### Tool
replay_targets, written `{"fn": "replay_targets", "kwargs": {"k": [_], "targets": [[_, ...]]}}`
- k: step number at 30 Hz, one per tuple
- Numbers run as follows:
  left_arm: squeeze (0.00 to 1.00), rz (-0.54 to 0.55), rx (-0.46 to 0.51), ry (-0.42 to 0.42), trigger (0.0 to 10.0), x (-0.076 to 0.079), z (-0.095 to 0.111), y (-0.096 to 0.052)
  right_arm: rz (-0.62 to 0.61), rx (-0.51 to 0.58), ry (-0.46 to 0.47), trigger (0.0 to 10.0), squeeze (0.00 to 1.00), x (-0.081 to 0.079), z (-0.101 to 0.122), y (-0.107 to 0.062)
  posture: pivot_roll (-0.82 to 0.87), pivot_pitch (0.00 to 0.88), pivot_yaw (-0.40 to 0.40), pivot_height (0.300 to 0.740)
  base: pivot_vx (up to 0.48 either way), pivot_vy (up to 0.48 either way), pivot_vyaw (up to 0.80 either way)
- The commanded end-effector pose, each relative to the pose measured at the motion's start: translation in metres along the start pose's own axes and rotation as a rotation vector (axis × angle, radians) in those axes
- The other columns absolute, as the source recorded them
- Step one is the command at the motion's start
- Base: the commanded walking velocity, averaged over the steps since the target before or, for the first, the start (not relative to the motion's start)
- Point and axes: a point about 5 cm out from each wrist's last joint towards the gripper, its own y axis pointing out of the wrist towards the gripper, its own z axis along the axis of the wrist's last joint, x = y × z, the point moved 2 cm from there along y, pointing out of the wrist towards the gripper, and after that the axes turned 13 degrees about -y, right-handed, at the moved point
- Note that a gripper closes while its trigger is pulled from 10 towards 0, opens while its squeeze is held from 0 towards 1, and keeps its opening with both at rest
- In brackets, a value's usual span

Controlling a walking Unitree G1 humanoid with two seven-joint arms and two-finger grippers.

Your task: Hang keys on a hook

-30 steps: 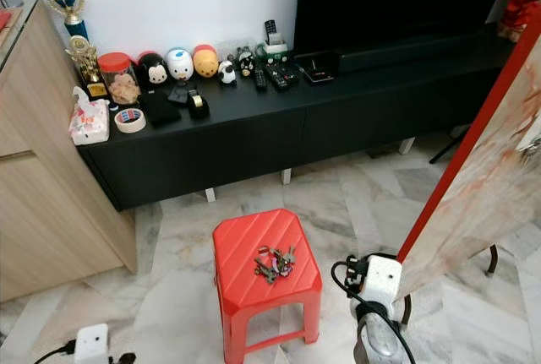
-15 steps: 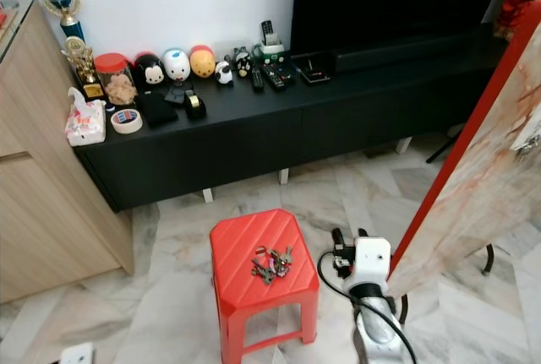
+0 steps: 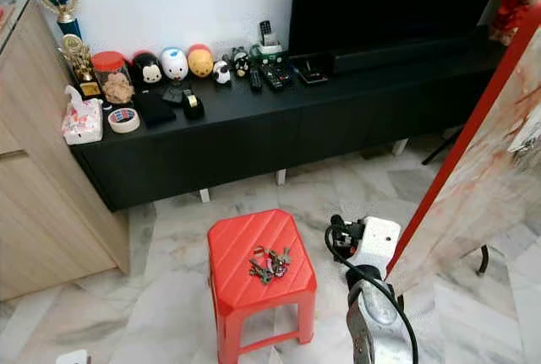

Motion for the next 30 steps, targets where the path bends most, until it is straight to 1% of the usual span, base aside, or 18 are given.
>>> {"fn": "replay_targets", "kwargs": {"k": [1,2,3,6,7,8,10,12,14,15,17,18,20,23,24,26,28,30], "targets": [[0.0,0.011,-0.019,0.001,10.0,-0.002,-0.006,-0.001,-0.018,-0.032,-0.007,10.0,0.0,0.005,0.001,-0.003,0.03,0.0,-0.066,0.74,0.0,0.0,0.0],[0.0,0.012,-0.019,0.0,10.0,-0.002,-0.006,-0.001,-0.036,-0.06,0.005,10.0,0.0,0.007,0.004,-0.004,0.02,0.0,-0.064,0.74,0.0,0.0,0.0],[0.0,0.012,-0.019,0.0,10.0,-0.002,-0.006,-0.001,-0.036,-0.06,0.005,10.0,0.0,0.007,0.004,-0.004,0.02,0.0,-0.064,0.74,0.0,0.0,0.0],[0.0,0.015,-0.019,0.0,10.0,-0.004,-0.005,-0.001,-0.006,-0.077,0.017,10.0,0.0,0.002,0.018,0.0,0.02,0.0,-0.065,0.74,0.0,0.0,0.0],[0.0,0.016,-0.018,-0.001,10.0,-0.004,-0.004,-0.001,0.006,-0.079,-0.001,10.0,0.0,0.002,0.021,0.0,0.02,0.0,-0.071,0.74,0.0,0.0,0.0],[0.0,0.02,-0.012,-0.006,10.0,-0.006,-0.002,-0.001,0.021,-0.1,-0.048,10.0,0.0,0.002,0.024,0.001,0.02,0.0,-0.075,0.74,0.0,0.0,0.0],[0.0,0.021,-0.007,-0.01,10.0,-0.006,-0.001,-0.001,0.026,-0.111,-0.097,10.0,0.0,0.005,0.025,0.003,0.02,0.0,-0.079,0.74,0.0,0.0,0.0],[0.0,0.023,-0.002,-0.019,10.0,-0.007,0.0,-0.001,0.014,-0.124,-0.251,10.0,0.0,0.014,0.024,0.006,0.03,0.0,-0.091,0.74,0.0,0.0,0.0],[0.0,0.022,0.0,-0.025,10.0,-0.006,0.001,-0.001,0.019,-0.113,-0.357,10.0,0.0,0.02,0.026,0.01,0.03,0.0,-0.096,0.74,0.0,0.0,0.0],[0.0,0.022,0.0,-0.025,10.0,-0.006,0.001,-0.001,0.019,-0.113,-0.357,10.0,0.0,0.02,0.026,0.01,0.03,0.0,-0.096,0.74,0.0,0.0,0.0],[0.0,0.019,0.001,-0.031,10.0,-0.004,0.001,0.0,0.092,-0.028,-0.384,10.0,0.0,0.012,0.042,0.014,0.04,0.0,-0.102,0.74,0.0,0.0,0.0],[0.0,0.019,0.001,-0.031,10.0,-0.003,0.001,0.0,0.104,-0.019,-0.393,10.0,0.0,0.011,0.044,0.014,0.04,0.0,-0.102,0.74,0.0,0.0,0.0],[0.0,0.017,0.002,-0.035,10.0,-0.002,0.0,0.0,0.184,0.041,-0.458,10.0,0.0,-0.001,0.057,0.014,0.04,0.0,-0.106,0.74,0.0,0.0,0.0],[0.0,0.015,0.002,-0.037,10.0,0.001,0.0,0.0,0.233,0.093,-0.481,10.0,0.0,-0.009,0.069,0.013,0.03,0.0,-0.107,0.74,0.0,0.0,0.0],[0.0,0.013,0.002,-0.038,10.0,0.002,-0.001,0.001,0.277,0.116,-0.512,10.0,0.0,-0.013,0.073,0.012,0.03,0.0,-0.107,0.74,0.0,0.0,0.0],[0.0,0.012,0.002,-0.037,10.0,0.003,-0.001,0.001,0.325,0.132,-0.59,10.0,0.0,-0.017,0.072,0.011,0.04,0.0,-0.106,0.74,0.0,0.0,0.0],[0.0,0.01,0.003,-0.037,10.0,0.003,-0.001,0.001,0.314,0.116,-0.609,10.0,0.0,-0.014,0.069,0.012,0.04,0.0,-0.106,0.74,0.0,0.0,0.0],[0.0,0.009,0.004,-0.036,10.0,0.004,-0.001,0.001,0.31,0.106,-0.592,10.0,0.0,-0.01,0.067,0.014,0.04,0.0,-0.106,0.74,0.0,0.0,0.0]]}}
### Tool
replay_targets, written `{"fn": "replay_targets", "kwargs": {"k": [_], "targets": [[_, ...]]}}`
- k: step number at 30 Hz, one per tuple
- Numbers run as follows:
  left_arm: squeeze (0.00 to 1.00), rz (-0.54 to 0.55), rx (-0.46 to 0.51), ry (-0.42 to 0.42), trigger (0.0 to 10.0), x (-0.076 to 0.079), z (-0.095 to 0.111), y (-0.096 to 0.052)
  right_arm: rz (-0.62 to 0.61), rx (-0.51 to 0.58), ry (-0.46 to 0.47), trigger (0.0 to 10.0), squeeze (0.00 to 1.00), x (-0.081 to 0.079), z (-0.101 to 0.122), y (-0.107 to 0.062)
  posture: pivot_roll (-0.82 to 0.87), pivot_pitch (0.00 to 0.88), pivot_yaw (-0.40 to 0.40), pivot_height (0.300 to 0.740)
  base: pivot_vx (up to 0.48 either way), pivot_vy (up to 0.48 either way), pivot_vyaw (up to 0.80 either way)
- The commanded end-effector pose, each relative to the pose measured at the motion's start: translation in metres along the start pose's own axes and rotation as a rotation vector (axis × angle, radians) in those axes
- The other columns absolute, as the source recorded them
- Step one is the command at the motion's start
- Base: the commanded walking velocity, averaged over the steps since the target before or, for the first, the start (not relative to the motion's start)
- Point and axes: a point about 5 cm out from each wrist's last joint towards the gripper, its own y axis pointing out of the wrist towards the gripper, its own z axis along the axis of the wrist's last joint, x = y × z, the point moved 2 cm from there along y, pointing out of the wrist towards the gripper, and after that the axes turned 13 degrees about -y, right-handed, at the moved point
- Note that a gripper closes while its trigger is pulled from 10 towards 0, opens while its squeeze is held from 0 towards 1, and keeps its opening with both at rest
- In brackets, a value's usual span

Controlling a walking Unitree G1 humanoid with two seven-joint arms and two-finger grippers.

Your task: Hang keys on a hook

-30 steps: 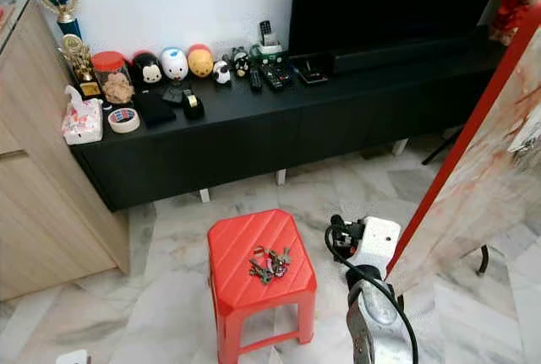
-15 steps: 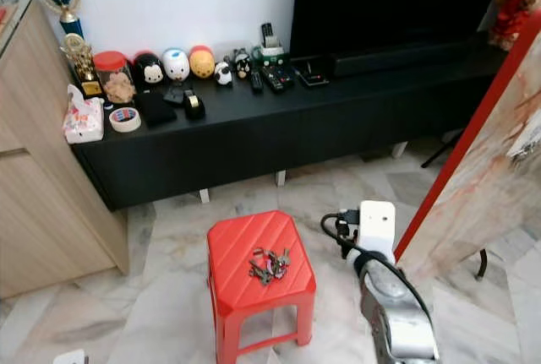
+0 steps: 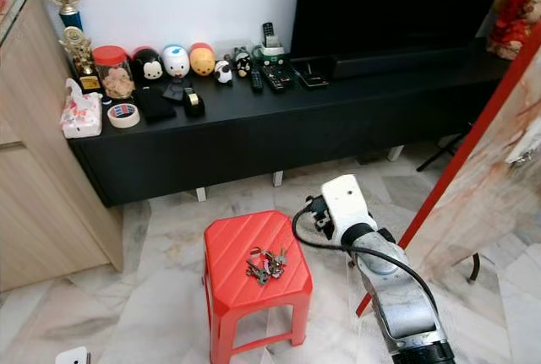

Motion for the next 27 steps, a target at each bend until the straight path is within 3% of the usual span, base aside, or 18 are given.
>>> {"fn": "replay_targets", "kwargs": {"k": [1,2,5,10,11,13,15,19,22,27], "targets": [[0.0,0.002,-0.014,-0.008,10.0,0.002,-0.005,0.0,0.008,-0.007,-0.011,10.0,0.0,0.003,-0.004,0.0,0.04,0.0,-0.104,0.74,0.0,0.0,0.0],[0.0,0.002,-0.014,-0.007,10.0,0.002,-0.005,0.0,0.018,-0.012,-0.015,10.0,0.0,0.002,-0.005,0.0,0.04,0.0,-0.104,0.74,0.0,0.0,0.0],[0.0,0.004,-0.014,-0.003,10.0,0.0,-0.005,-0.001,-0.004,-0.053,0.149,10.0,0.0,0.002,-0.012,0.002,0.04,0.0,-0.097,0.74,0.0,0.0,0.0],[0.0,0.005,-0.013,0.0,10.0,-0.001,-0.004,-0.001,-0.049,-0.097,0.247,10.0,0.0,0.004,-0.028,0.005,0.04,0.0,-0.091,0.74,0.0,0.0,0.0],[0.0,0.005,-0.013,0.001,10.0,-0.001,-0.004,-0.001,-0.123,-0.132,0.332,10.0,0.0,0.008,-0.046,0.007,0.03,0.0,-0.085,0.74,0.0,0.0,0.0],[0.0,0.004,-0.014,0.006,10.0,-0.002,-0.004,-0.001,-0.187,-0.167,0.392,10.0,0.0,0.009,-0.065,0.008,0.02,0.0,-0.074,0.74,0.0,0.0,0.0],[0.0,-0.001,-0.019,0.018,10.0,-0.002,-0.004,-0.001,-0.214,-0.211,0.427,10.0,0.0,0.003,-0.088,0.008,0.02,0.0,-0.068,0.74,0.0,0.0,0.0],[0.0,-0.002,-0.017,0.019,10.0,-0.002,-0.004,-0.001,-0.229,-0.278,0.445,10.0,0.0,-0.009,-0.112,0.002,0.03,0.0,-0.069,0.74,0.0,0.0,0.0],[0.0,0.0,-0.012,0.016,10.0,-0.003,-0.003,-0.001,-0.261,-0.273,0.482,10.0,0.0,-0.01,-0.116,0.0,0.05,0.0,-0.072,0.74,0.0,0.0,0.0],[0.0,-0.002,-0.014,0.024,10.0,-0.005,0.0,-0.001,-0.294,-0.128,0.479,10.0,0.0,-0.006,-0.098,0.009,0.04,0.0,-0.058,0.74,0.0,0.0,0.59]]}}
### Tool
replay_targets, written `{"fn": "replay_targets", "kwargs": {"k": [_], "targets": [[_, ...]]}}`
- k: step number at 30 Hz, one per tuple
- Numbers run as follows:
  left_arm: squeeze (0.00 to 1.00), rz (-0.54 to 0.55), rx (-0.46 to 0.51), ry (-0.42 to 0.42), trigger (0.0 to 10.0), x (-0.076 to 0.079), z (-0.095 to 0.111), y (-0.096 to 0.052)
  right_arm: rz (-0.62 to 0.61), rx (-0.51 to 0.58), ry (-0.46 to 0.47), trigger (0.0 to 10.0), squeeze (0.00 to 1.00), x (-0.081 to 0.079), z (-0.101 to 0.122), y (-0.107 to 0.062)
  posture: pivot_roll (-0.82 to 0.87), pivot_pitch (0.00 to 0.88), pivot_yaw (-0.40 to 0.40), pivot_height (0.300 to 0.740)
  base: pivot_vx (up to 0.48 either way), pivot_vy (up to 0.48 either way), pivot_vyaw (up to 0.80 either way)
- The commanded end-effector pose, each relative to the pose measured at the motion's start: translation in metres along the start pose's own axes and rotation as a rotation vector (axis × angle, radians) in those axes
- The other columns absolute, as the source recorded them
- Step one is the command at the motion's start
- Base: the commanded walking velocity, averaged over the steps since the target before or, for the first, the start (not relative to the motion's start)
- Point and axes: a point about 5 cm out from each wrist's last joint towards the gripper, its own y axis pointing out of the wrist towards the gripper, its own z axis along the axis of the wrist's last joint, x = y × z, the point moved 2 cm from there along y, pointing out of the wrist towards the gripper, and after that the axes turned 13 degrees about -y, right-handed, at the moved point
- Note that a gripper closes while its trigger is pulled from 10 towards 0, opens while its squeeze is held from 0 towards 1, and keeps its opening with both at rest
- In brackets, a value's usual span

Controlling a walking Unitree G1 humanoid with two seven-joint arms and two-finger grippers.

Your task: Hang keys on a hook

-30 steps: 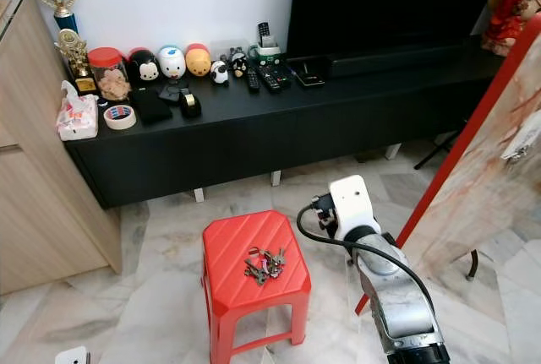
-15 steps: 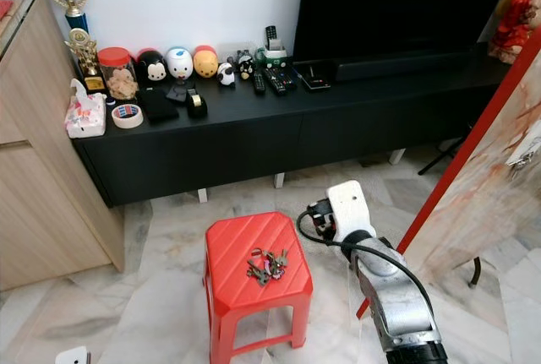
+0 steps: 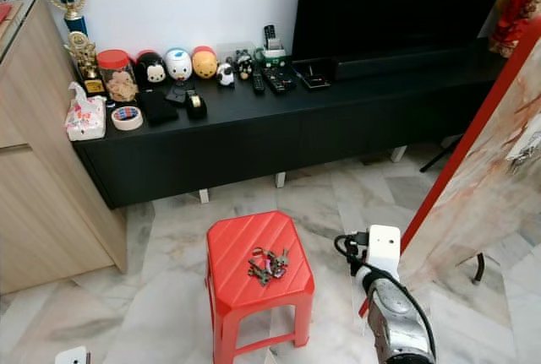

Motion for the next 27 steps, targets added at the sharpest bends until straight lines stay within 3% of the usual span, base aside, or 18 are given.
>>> {"fn": "replay_targets", "kwargs": {"k": [1,18,27], "targets": [[0.0,0.009,-0.031,0.009,10.0,-0.005,-0.007,-0.002,0.009,0.046,0.005,10.0,0.0,-0.003,0.009,0.004,0.04,0.0,-0.059,0.74,0.0,0.0,0.8],[0.0,-0.01,-0.029,0.014,10.0,0.011,-0.001,0.003,0.015,0.1,0.025,10.0,0.0,-0.007,0.014,0.008,0.05,0.0,-0.057,0.74,0.0,0.0,0.8],[0.0,-0.012,-0.03,0.018,10.0,0.007,0.002,0.003,0.015,0.099,0.058,10.0,0.0,-0.008,0.013,0.009,0.05,0.0,-0.056,0.74,0.0,0.0,0.17]]}}
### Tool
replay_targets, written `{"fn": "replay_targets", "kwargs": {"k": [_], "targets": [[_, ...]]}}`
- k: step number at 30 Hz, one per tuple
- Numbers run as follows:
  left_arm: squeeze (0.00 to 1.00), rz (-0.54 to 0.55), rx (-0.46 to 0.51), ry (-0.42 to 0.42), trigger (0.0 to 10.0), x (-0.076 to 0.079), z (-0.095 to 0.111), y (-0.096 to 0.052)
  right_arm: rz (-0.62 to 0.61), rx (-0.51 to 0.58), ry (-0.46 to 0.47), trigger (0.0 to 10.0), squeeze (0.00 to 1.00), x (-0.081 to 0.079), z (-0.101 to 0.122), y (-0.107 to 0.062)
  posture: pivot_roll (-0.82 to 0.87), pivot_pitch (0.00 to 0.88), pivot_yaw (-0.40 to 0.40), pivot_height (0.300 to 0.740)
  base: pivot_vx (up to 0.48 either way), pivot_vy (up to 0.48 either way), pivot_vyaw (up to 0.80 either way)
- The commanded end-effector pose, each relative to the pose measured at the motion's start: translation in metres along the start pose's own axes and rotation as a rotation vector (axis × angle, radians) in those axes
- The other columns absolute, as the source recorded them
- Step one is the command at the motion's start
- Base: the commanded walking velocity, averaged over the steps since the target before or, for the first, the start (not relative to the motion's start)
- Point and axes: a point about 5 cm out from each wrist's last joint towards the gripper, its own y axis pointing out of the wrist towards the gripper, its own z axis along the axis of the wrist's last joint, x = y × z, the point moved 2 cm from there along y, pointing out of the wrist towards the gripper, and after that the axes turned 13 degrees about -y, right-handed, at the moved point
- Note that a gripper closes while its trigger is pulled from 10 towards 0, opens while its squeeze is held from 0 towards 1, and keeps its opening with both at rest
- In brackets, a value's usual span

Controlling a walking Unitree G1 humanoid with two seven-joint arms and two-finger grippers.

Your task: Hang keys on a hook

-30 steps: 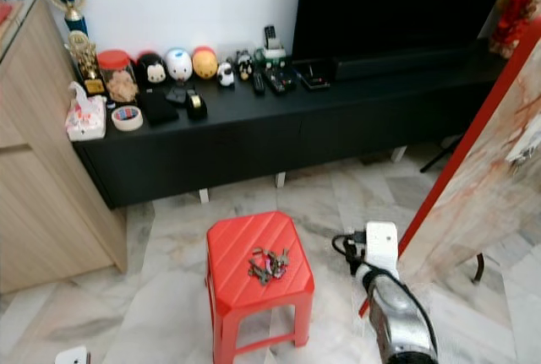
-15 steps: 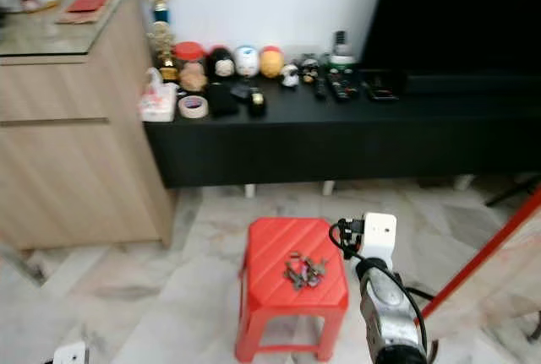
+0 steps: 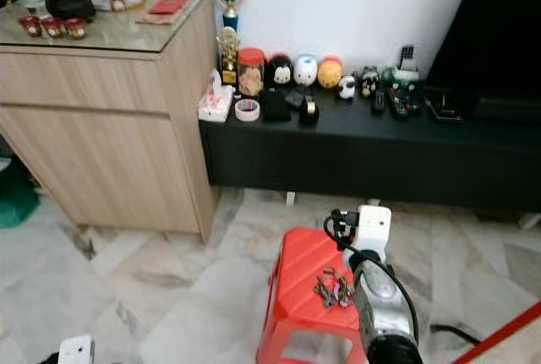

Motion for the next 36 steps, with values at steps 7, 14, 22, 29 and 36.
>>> {"fn": "replay_targets", "kwargs": {"k": [7,14,22,29,36], "targets": [[0.0,0.0,-0.027,0.025,10.0,-0.006,-0.004,-0.002,-0.003,0.0,0.012,10.0,0.0,0.001,0.0,0.001,0.06,0.0,-0.059,0.74,0.0,0.0,0.0],[0.0,-0.009,-0.036,0.025,10.0,-0.001,-0.011,-0.002,0.015,-0.01,-0.007,10.0,0.0,-0.001,-0.004,-0.001,0.05,0.0,-0.059,0.74,0.0,0.0,0.0],[0.0,-0.018,-0.042,0.026,10.0,0.005,-0.016,-0.002,0.013,-0.008,0.011,10.0,0.0,-0.002,-0.004,0.0,0.05,0.0,-0.06,0.74,0.186,0.0,0.37],[0.0,-0.013,-0.032,0.021,10.0,-0.003,-0.012,-0.003,0.014,-0.006,0.008,10.0,0.0,-0.005,-0.003,0.0,0.06,0.0,-0.063,0.74,0.249,0.0,0.0],[0.0,-0.01,-0.03,0.019,10.0,-0.008,-0.011,-0.004,-0.012,-0.007,0.017,10.0,0.0,-0.003,-0.003,0.001,0.06,0.0,-0.065,0.74,0.251,0.0,0.0]]}}
